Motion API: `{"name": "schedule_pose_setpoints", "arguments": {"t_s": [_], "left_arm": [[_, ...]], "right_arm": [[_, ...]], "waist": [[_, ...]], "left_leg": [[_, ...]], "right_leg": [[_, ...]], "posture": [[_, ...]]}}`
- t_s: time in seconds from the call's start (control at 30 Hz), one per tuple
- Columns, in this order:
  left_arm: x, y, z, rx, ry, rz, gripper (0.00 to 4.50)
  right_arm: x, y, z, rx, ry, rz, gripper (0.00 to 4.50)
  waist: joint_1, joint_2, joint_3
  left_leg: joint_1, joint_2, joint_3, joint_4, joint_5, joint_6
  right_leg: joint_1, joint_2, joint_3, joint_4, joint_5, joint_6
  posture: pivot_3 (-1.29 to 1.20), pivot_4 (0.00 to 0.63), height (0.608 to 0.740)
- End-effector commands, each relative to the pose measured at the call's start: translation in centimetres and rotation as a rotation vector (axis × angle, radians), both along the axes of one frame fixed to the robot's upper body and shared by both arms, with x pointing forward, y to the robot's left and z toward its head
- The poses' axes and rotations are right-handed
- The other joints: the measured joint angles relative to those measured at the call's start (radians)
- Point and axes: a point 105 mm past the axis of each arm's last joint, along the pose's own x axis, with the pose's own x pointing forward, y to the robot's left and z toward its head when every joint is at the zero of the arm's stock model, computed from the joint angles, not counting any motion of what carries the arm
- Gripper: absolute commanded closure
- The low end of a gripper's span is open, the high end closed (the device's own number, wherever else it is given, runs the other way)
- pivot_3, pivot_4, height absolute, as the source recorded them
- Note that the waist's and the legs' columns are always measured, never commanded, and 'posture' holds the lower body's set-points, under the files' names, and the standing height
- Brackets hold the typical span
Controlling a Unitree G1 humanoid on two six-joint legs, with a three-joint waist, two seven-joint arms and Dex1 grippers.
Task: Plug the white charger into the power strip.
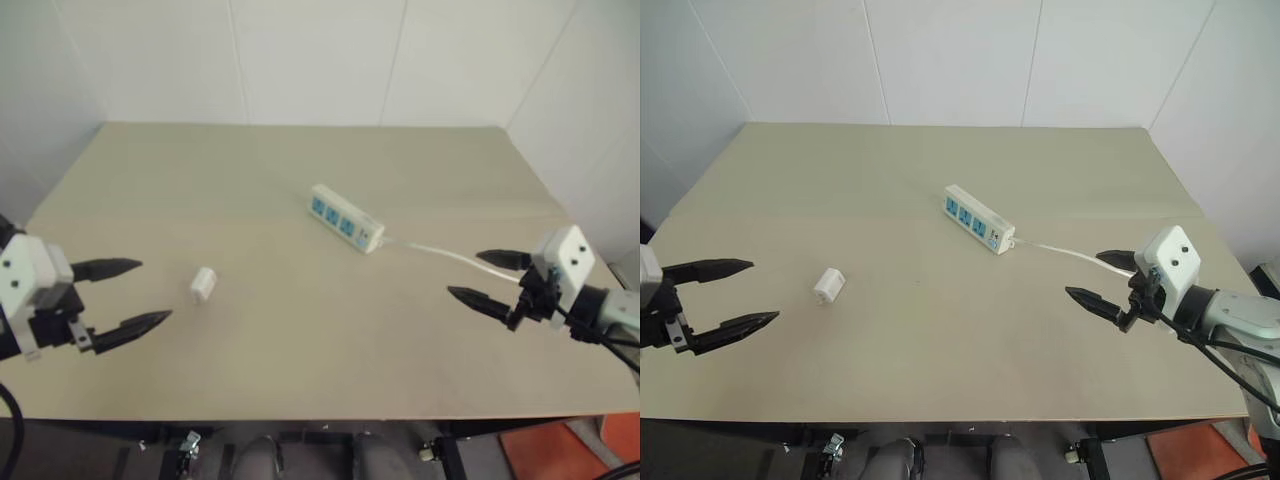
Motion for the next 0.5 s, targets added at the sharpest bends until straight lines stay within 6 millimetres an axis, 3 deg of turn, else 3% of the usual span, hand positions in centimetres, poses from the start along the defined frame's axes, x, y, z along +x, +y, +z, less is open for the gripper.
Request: {"name": "schedule_pose_setpoints", "arguments": {"t_s": [0.03, 0.5], "left_arm": [[-0.07, -0.6, 0.84, 0.028, -0.029, -0.019, 0.0], [0.06, -1.37, 0.94, 0.005, -0.032, -0.03, 0.0]], "right_arm": [[-0.07, 0.47, 0.98, -0.012, -0.045, 0.012, 0.03], [0.24, 0.81, 0.76, -0.004, -0.05, 0.019, 0.03]], "waist": [[0.0, 0.0, 0.0], [0.0, 0.0, 0.0]], "left_leg": [[0.0, 0.0, 0.0, 0.0, 0.0, 0.0], [0.0, 0.0, 0.0, 0.0, 0.0, 0.0]], "right_leg": [[0.0, 0.0, 0.0, 0.0, 0.0, 0.0], [0.0, 0.0, 0.0, 0.0, 0.0, 0.0]], "posture": [[0.0, 0.15, 0.74], [0.0, 0.15, 0.74]]}}
